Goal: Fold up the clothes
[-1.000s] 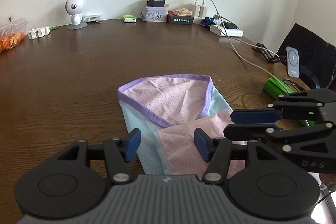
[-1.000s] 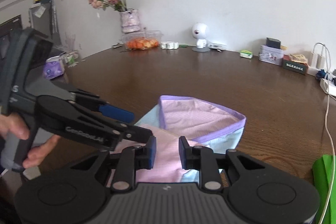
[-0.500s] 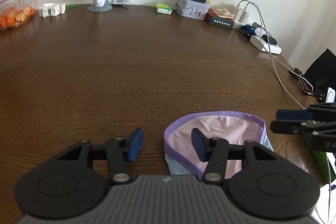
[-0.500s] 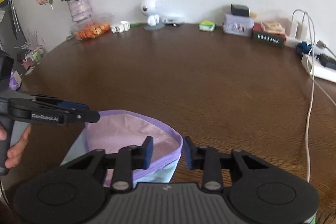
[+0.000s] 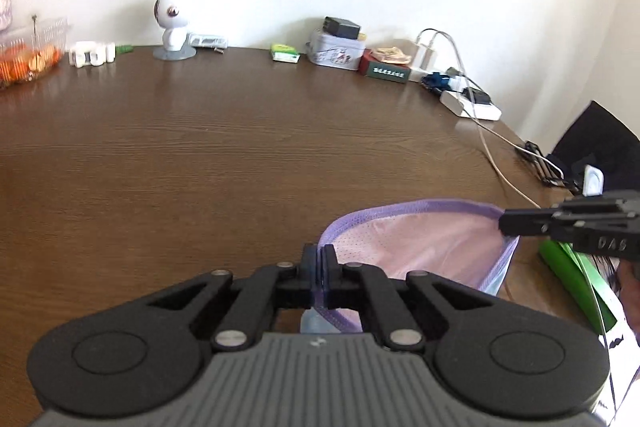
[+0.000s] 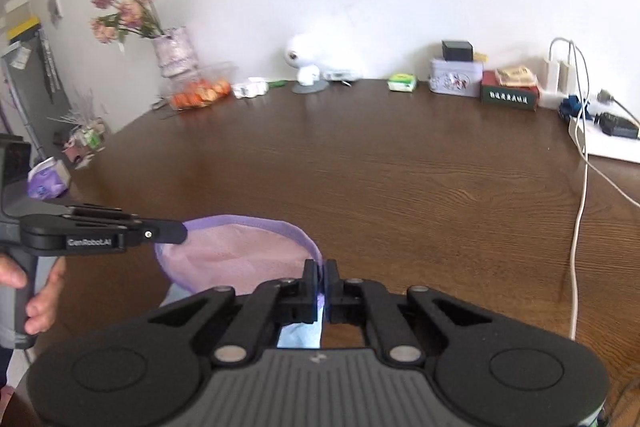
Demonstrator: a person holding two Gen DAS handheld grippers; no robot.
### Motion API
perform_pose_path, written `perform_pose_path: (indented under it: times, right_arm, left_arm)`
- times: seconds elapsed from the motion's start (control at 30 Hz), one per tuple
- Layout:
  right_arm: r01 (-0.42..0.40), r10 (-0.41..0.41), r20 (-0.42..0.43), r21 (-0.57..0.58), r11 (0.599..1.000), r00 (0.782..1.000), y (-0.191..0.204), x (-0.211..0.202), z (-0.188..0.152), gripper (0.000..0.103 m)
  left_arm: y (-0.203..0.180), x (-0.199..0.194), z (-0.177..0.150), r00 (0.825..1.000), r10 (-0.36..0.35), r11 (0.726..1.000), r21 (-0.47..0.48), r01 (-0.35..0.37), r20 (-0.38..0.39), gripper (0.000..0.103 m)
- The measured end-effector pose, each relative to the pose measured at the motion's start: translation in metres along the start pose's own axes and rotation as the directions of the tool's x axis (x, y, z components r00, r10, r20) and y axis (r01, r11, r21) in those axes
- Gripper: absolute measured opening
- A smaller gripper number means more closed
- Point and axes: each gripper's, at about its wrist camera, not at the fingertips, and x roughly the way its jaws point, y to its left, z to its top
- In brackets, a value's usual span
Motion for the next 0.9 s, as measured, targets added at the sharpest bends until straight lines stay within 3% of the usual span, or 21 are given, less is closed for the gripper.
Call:
perform_pose_path:
  times: [0.2, 0.37, 0.5, 0.57, 0.63, 0.7, 0.83, 0.9]
  right_arm:
    - [-0.066, 0.061, -0.064, -0.083, 0.994, 0.996, 0.036, -0.044, -0.054, 0.002]
    - [-0.066, 0.049, -0.167, -0.094, 0.993, 0.985, 0.045, -0.053, -0.094, 0.006]
    - [-0.101, 0.09, -0.093, -0.129, 0.986, 0.992, 0.054, -0.084, -0.087, 0.013]
    - [-0.153, 0.152, -0.016, -0.13, 0.98, 0.988, 0.057, -0.098, -0.078, 0.018]
    - [-0.194, 0.198, 0.02, -0.113, 0.974, 0.98, 0.063, -0.087, -0.072, 0.019]
    - [-0.218, 0.221, 0.021, -0.098, 0.971, 0.975, 0.07, -0.068, -0.072, 0.02]
    - [-0.237, 0.232, -0.051, -0.208, 0.949, 0.971, 0.101, -0.041, -0.097, 0.023]
    - [-0.2, 0.209, -0.005, -0.312, 0.929, 0.978, 0.114, -0.049, -0.113, 0.025]
  left_arm:
    - [-0.021, -0.05, -0.054, 1.0, -0.012, 0.998, 0.054, 0.012, -0.009, 0.003]
    - [-0.014, -0.062, -0.093, 0.991, -0.089, 0.996, -0.038, 0.085, -0.105, 0.005]
    - [-0.005, -0.083, -0.09, 0.993, -0.1, 0.994, -0.056, 0.096, -0.068, 0.011]
    - [-0.004, -0.087, -0.078, 0.996, -0.082, 0.994, -0.072, 0.081, -0.018, 0.025]
    - [-0.016, -0.081, -0.065, 0.997, -0.075, 0.995, -0.062, 0.076, 0.028, 0.029]
    - [-0.038, -0.068, -0.058, 0.99, -0.131, 0.991, -0.021, 0.132, 0.054, 0.036]
    - [-0.07, -0.041, -0.068, 0.991, -0.129, 0.986, 0.102, 0.131, -0.021, 0.04]
    - [-0.07, -0.033, -0.079, 0.993, -0.109, 0.987, 0.112, 0.114, -0.055, 0.041]
